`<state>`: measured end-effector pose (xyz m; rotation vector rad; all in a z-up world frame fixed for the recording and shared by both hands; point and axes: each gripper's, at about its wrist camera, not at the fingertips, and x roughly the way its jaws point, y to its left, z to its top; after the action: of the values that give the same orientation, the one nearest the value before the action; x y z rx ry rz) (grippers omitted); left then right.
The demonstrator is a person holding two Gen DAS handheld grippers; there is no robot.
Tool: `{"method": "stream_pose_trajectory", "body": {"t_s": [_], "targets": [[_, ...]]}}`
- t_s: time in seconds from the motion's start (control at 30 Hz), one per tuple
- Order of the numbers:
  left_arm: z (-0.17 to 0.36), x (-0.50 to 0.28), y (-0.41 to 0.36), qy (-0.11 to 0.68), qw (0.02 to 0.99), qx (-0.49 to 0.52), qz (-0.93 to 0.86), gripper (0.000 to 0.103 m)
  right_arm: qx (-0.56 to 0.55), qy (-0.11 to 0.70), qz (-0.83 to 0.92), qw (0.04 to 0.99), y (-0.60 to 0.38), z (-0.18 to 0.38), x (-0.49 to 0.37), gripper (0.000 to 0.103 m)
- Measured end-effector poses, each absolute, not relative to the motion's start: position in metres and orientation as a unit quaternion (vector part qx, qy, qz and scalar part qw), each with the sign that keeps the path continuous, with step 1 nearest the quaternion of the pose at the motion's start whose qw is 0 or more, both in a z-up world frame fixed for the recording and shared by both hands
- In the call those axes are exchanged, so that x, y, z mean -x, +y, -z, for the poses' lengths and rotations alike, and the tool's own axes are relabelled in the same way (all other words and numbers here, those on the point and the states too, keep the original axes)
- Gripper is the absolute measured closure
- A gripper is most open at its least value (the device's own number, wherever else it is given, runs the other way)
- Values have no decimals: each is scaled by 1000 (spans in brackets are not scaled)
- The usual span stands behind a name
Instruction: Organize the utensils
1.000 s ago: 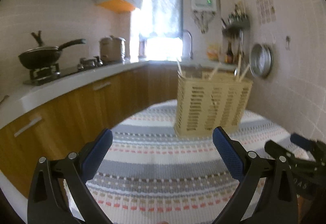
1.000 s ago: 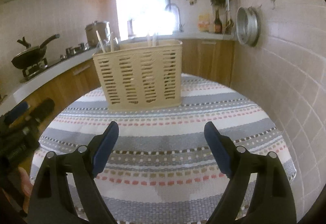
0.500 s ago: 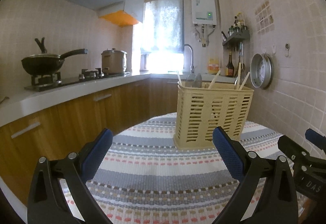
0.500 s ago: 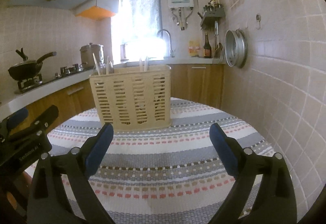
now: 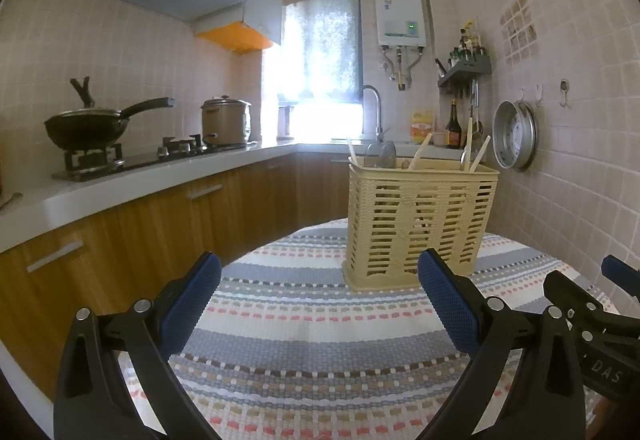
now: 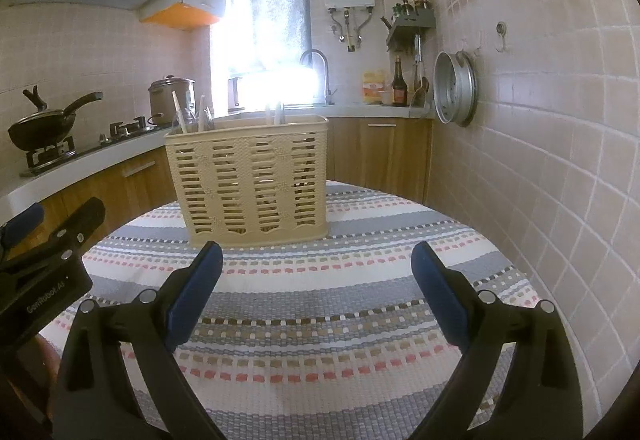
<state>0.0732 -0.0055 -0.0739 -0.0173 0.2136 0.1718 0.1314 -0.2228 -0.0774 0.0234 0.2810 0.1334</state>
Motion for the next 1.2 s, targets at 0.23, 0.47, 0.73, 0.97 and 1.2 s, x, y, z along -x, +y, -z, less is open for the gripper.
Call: {"method": "stream_pose_trajectory", "body": {"t_s": [0.23,0.47,0.73,0.97,1.2], "targets": [[74,-73,-5,109,991,15,-80,8,2,132,-65,989,-218,77,-127,12],[75,-75,1,112,990,30,-82,8,11,129,-58,990,-215,77,-125,12],[76,-76,0,115,989,28,-84,8,-10,124,-53,991,-224,75,-124,12],[76,-77,-3,116,990,21,-84,8,-45,135,-56,988,-238,76,-129,12],[76,-77,-4,116,989,20,-84,8,-59,138,-56,987,-243,77,-131,12]]}}
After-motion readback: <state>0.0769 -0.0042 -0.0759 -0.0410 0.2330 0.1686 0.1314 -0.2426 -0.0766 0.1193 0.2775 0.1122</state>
